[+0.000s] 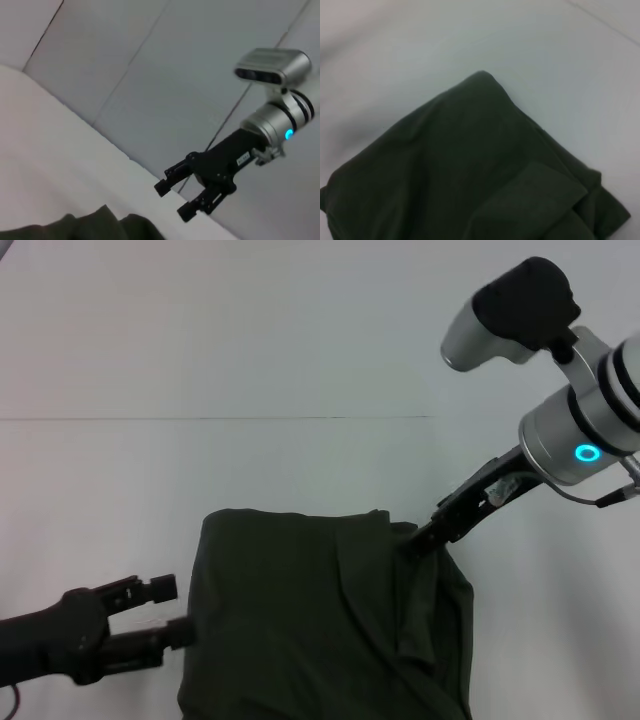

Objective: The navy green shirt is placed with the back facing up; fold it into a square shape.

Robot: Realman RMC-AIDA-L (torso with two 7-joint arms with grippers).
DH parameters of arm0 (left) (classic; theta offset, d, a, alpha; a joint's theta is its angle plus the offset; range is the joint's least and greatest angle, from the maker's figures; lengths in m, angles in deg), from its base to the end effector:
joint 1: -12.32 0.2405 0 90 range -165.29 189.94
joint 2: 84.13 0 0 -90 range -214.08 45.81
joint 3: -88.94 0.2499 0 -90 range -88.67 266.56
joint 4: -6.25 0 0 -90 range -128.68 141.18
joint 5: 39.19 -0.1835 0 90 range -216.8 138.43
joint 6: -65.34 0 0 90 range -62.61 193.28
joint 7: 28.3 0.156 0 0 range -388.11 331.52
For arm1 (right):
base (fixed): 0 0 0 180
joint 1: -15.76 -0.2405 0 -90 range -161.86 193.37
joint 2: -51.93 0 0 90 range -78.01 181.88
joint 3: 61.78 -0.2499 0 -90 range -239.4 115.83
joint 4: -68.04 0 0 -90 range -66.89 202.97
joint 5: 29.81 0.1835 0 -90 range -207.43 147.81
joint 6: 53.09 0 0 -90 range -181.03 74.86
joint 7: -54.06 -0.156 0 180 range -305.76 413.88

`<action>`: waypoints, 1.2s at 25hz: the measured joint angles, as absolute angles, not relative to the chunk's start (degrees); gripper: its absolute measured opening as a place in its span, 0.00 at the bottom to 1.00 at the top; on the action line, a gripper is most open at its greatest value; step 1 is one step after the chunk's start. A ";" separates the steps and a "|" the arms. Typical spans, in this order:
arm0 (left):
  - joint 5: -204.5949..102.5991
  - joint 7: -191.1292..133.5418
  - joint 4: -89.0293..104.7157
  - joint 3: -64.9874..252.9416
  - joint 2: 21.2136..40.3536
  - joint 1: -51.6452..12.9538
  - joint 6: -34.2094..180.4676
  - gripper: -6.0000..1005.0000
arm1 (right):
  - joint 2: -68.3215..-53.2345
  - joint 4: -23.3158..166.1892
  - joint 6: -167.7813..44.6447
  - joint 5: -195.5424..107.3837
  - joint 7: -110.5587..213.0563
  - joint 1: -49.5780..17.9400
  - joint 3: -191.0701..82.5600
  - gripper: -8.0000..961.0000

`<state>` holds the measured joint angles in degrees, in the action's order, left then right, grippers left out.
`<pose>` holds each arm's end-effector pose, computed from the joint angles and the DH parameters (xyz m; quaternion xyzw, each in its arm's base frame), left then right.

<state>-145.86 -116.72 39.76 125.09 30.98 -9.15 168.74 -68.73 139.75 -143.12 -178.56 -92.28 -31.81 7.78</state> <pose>-0.2622 0.2578 0.0274 -0.8725 -0.3335 -0.3499 0.0718 0.1294 0.3672 -0.0064 -0.9287 0.3064 -0.1172 0.1729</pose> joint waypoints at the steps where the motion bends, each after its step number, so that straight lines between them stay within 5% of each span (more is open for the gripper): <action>1: -147.05 -114.20 40.73 124.23 30.96 -8.68 169.24 0.89 | -68.83 139.70 -143.84 -180.09 -94.19 -32.74 7.83 0.84; 13: -151.81 -95.69 44.24 122.78 33.32 -3.51 170.87 0.88 | -69.26 130.47 -147.73 -186.87 -113.22 -41.57 14.81 0.83; 30: -151.95 -93.64 43.92 122.79 33.67 -3.38 171.41 0.88 | -69.02 122.65 -141.35 -185.79 -116.35 -43.50 17.14 0.82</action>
<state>-151.95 -93.64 43.92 122.79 33.67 -3.38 171.41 -69.02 122.65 -141.35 -185.79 -116.35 -43.50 17.14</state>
